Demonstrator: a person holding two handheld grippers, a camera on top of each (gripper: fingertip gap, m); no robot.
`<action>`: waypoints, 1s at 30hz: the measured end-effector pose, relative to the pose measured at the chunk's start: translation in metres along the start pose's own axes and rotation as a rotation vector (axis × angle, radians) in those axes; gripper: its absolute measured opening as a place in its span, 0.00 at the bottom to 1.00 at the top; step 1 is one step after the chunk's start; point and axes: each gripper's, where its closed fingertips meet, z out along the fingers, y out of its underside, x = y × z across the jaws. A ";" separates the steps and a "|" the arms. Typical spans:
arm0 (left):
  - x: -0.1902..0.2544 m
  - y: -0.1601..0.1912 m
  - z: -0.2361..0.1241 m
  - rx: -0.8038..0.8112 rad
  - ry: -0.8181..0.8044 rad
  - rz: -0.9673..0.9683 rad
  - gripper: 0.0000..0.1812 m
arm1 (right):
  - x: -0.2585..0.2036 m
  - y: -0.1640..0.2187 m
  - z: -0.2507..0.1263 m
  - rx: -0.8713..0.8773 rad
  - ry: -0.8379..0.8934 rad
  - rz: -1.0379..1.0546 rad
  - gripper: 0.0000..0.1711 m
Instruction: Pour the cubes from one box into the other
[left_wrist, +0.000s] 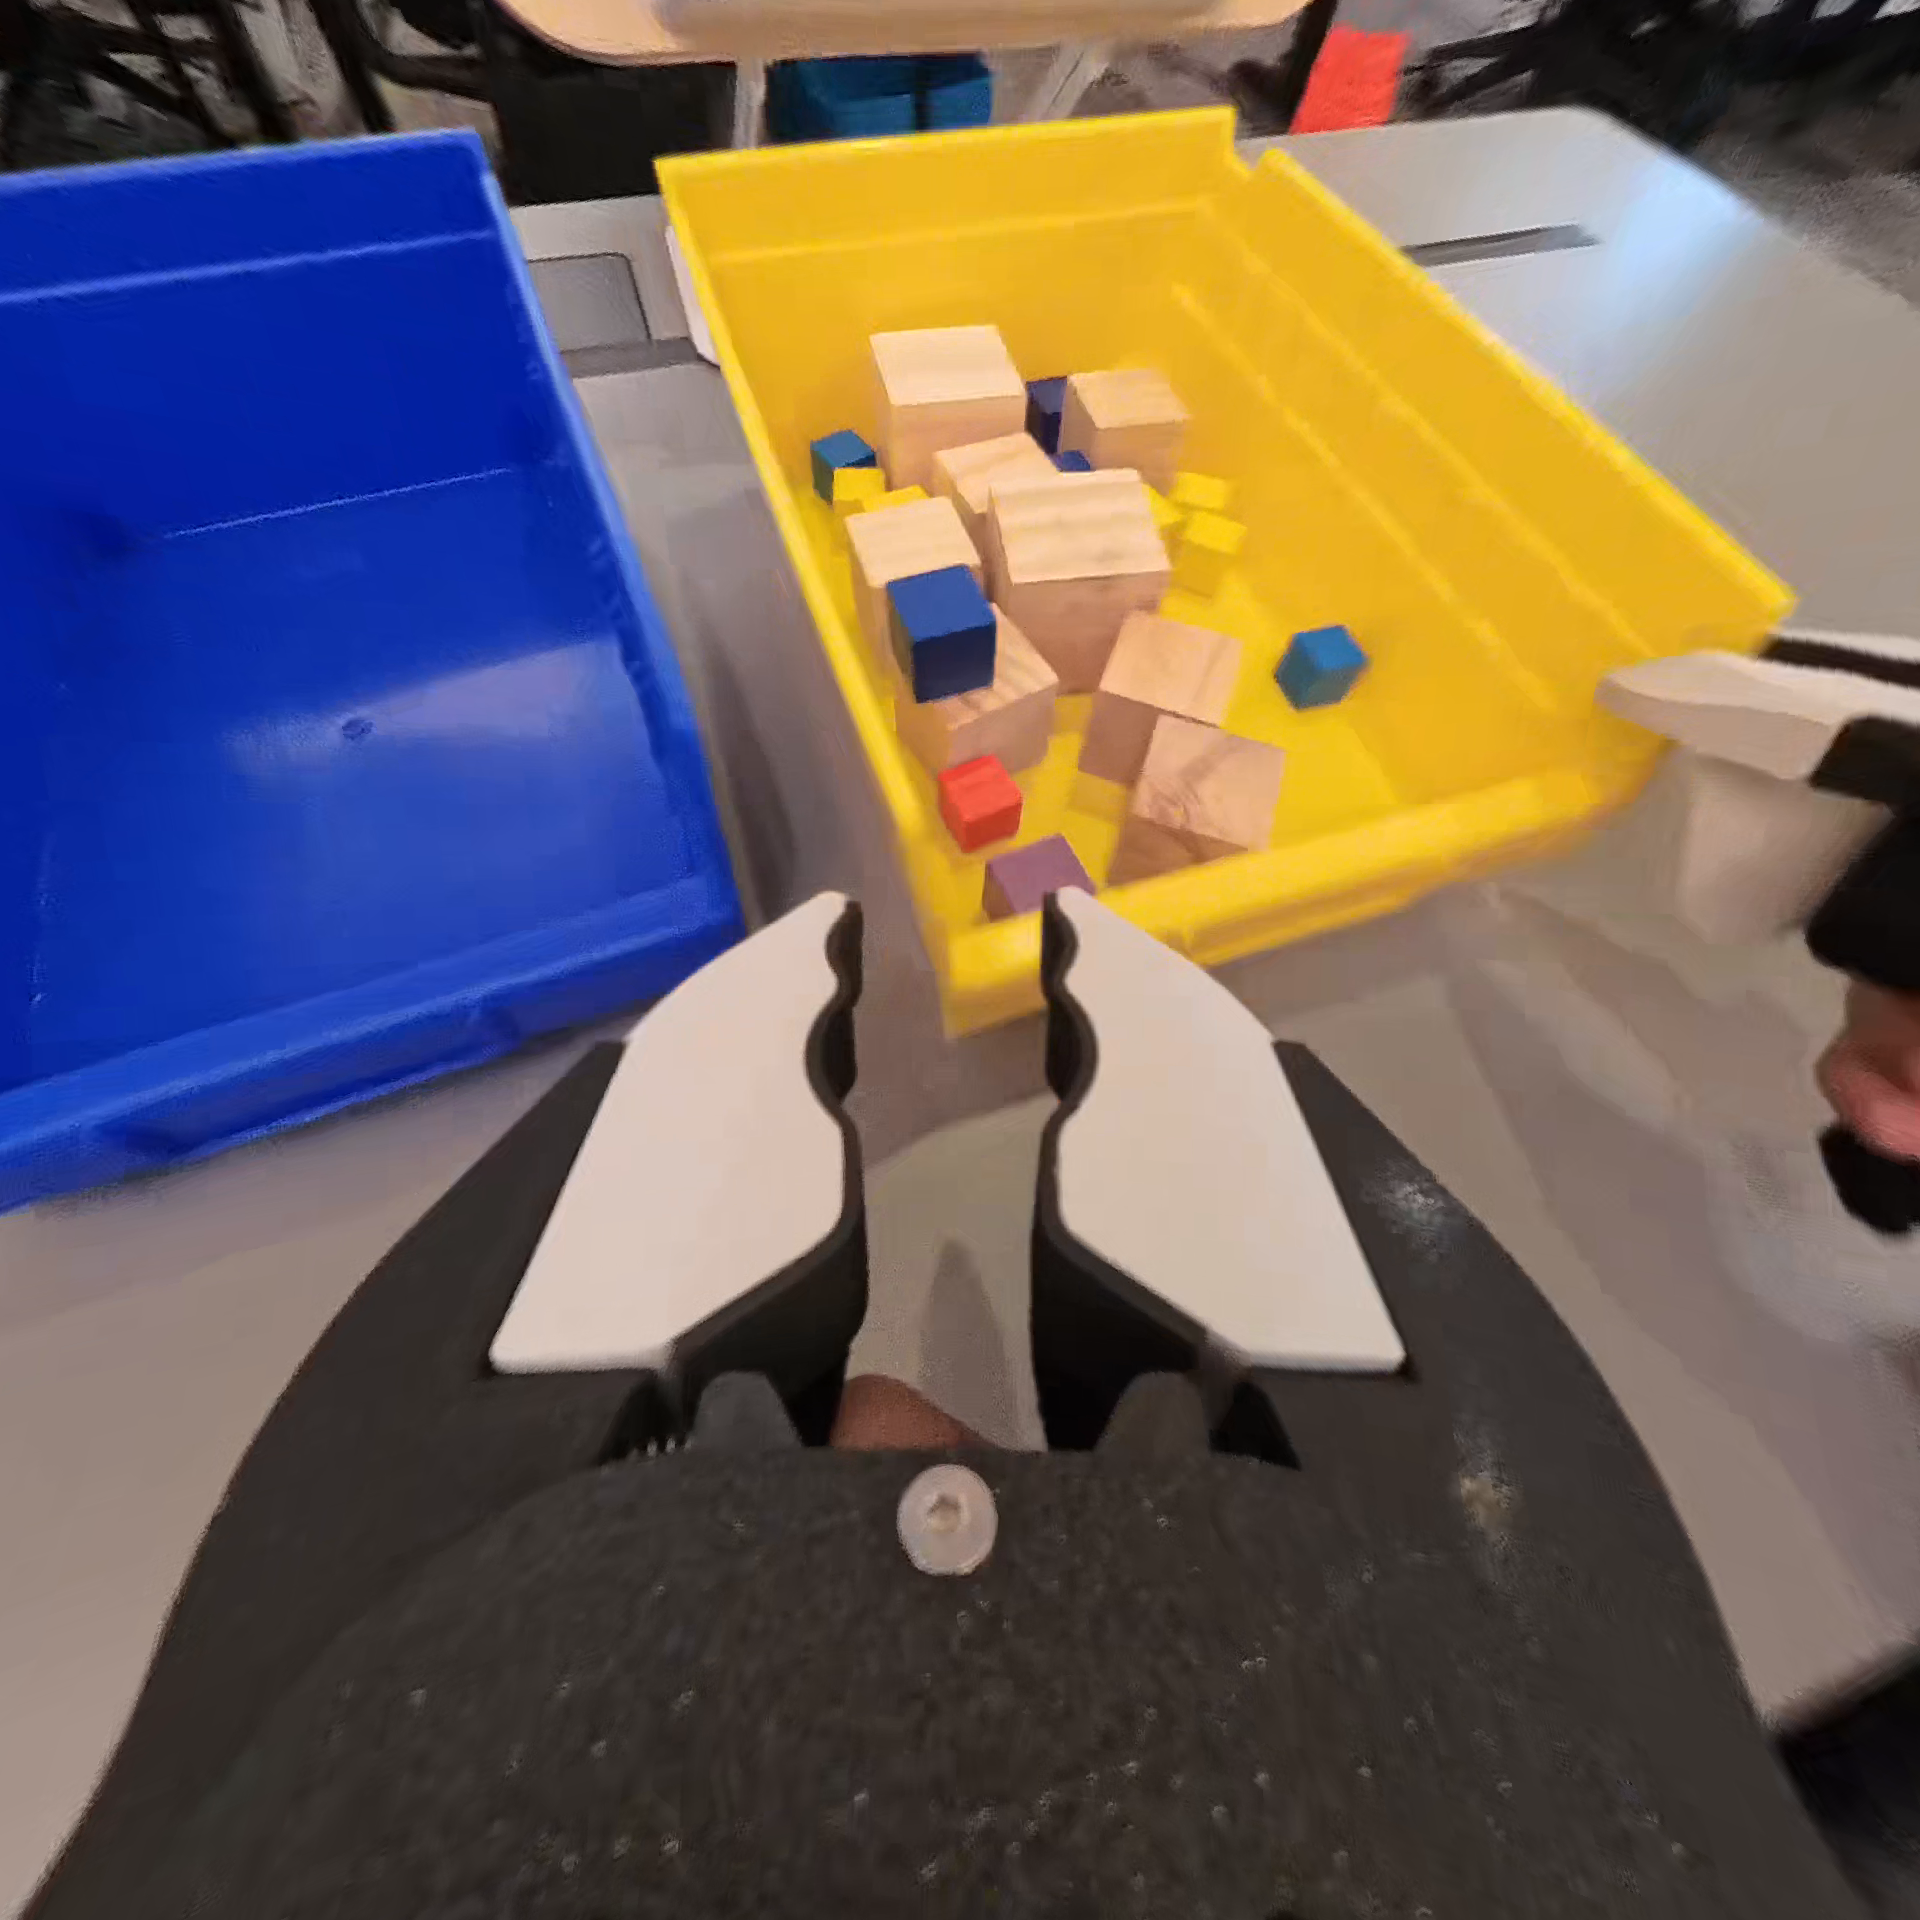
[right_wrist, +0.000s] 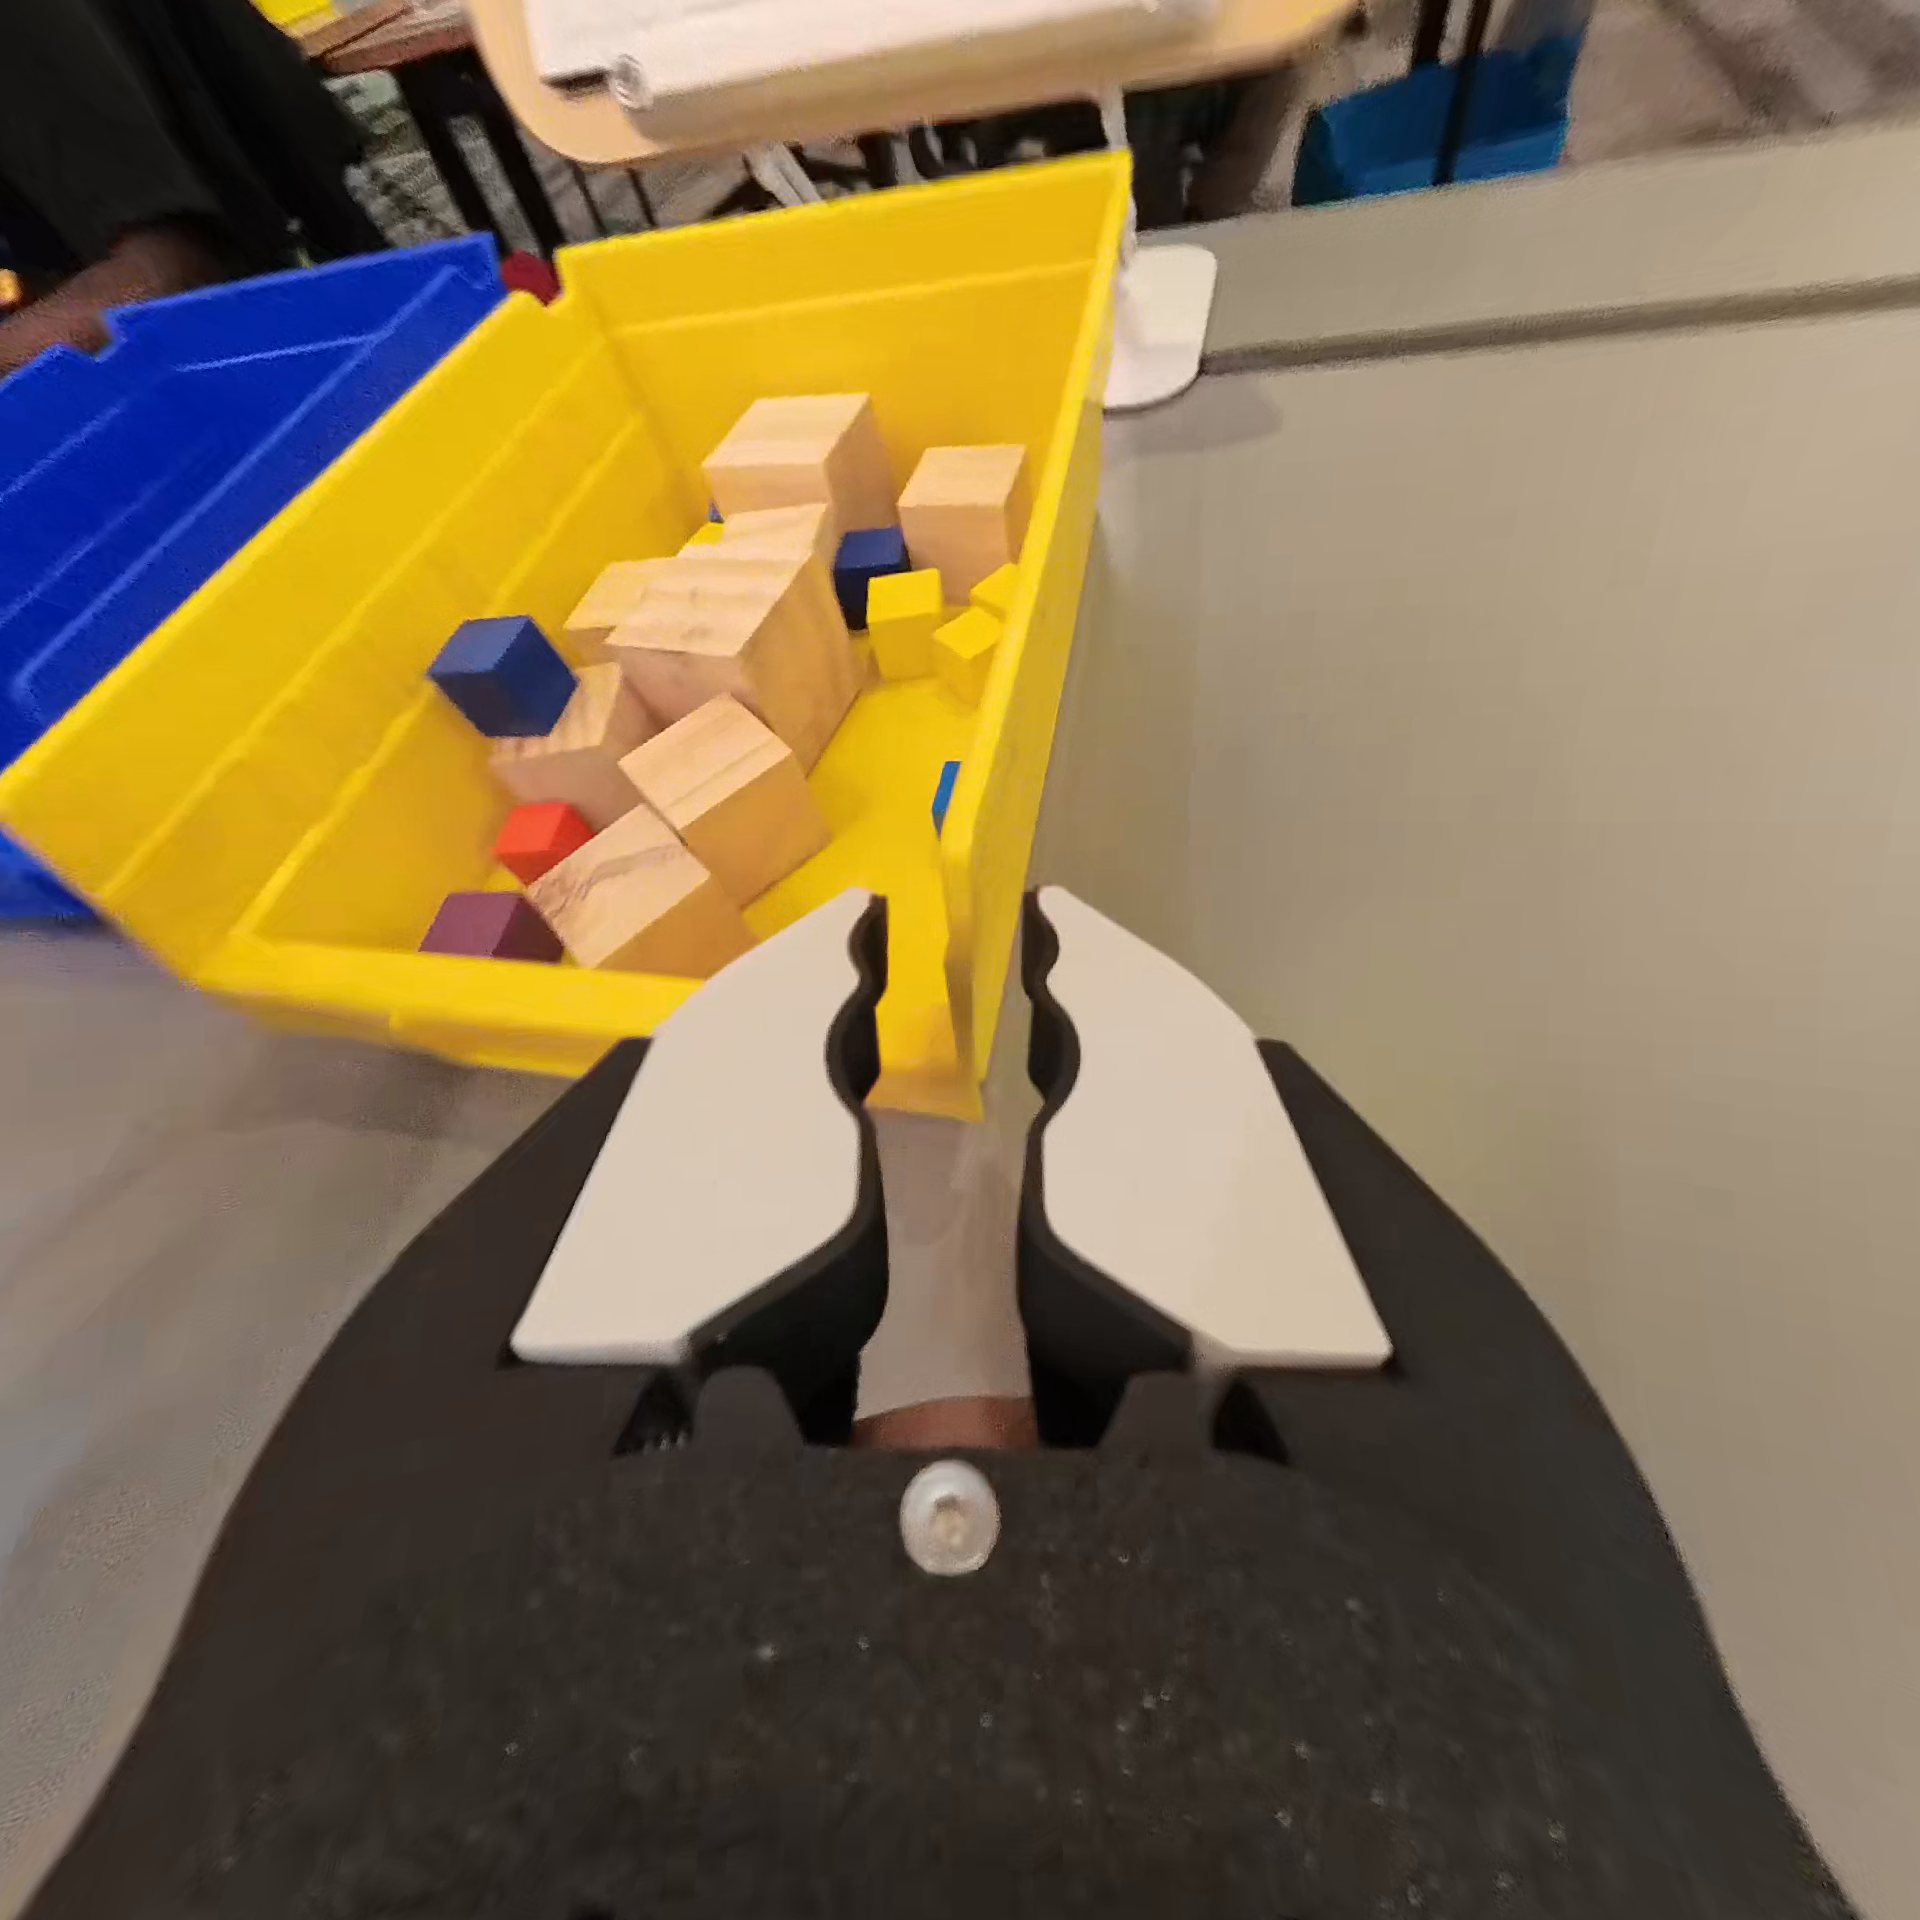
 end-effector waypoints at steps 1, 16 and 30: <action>-0.009 0.003 -0.018 0.009 0.009 -0.016 0.19 | 0.000 -0.004 -0.011 0.019 -0.021 -0.054 0.14; -0.252 0.028 -0.013 -0.020 -0.349 -0.185 0.24 | -0.147 0.028 -0.058 -0.098 -0.581 -0.242 0.15; -0.239 0.073 -0.058 -0.092 -0.424 -0.241 0.01 | -0.252 0.065 0.006 -0.138 -0.367 -0.255 0.25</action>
